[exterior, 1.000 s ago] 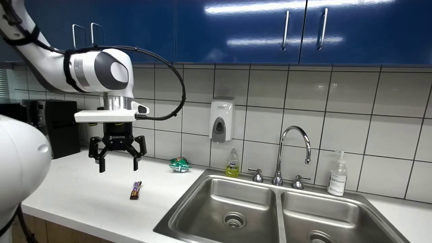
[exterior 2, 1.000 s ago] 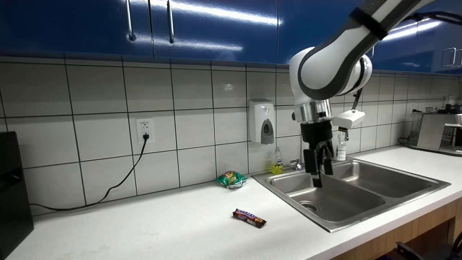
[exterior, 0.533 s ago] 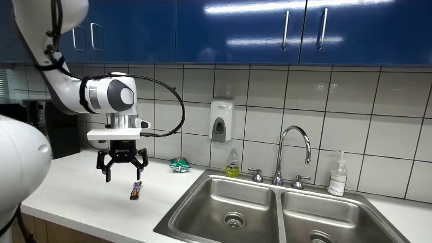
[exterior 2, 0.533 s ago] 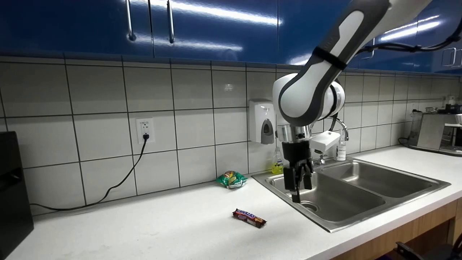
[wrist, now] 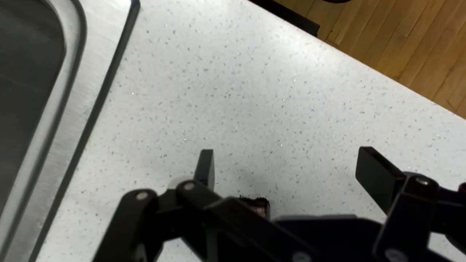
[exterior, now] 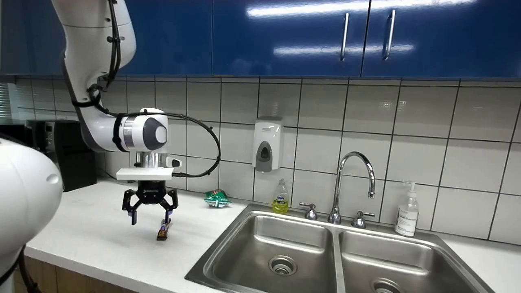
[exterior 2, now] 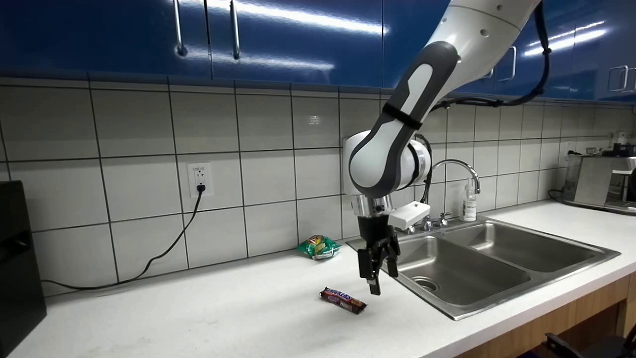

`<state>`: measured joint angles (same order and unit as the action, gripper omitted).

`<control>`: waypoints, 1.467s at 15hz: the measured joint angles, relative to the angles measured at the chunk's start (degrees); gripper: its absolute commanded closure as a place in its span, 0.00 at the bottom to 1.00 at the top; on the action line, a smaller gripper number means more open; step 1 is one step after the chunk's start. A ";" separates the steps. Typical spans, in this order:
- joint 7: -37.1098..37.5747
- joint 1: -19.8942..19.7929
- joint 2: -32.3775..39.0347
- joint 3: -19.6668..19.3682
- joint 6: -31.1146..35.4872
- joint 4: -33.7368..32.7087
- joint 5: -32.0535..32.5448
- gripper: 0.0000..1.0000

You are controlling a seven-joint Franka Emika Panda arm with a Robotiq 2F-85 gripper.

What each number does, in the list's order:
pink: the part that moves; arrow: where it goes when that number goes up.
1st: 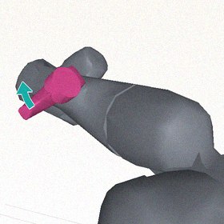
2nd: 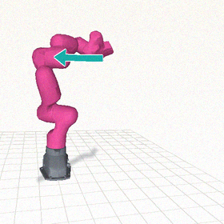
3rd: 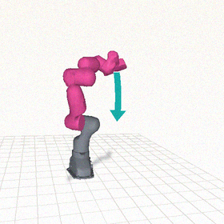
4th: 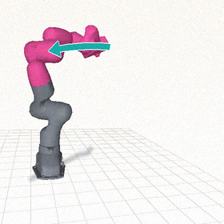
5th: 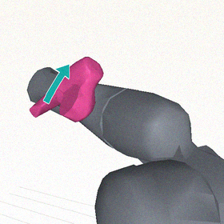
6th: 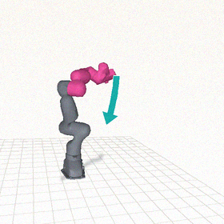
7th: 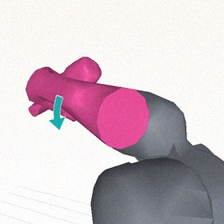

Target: Put the snickers bar inside the sink

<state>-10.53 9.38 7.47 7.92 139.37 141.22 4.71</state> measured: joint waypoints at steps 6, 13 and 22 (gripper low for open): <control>0.11 0.00 8.77 -0.11 0.92 -8.21 0.55 0.00; 0.11 0.00 15.58 -0.16 2.13 -14.58 0.56 0.00; 0.10 0.05 21.08 0.06 4.05 -20.02 0.56 0.00</control>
<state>-10.43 9.43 28.55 7.99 143.42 121.20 5.27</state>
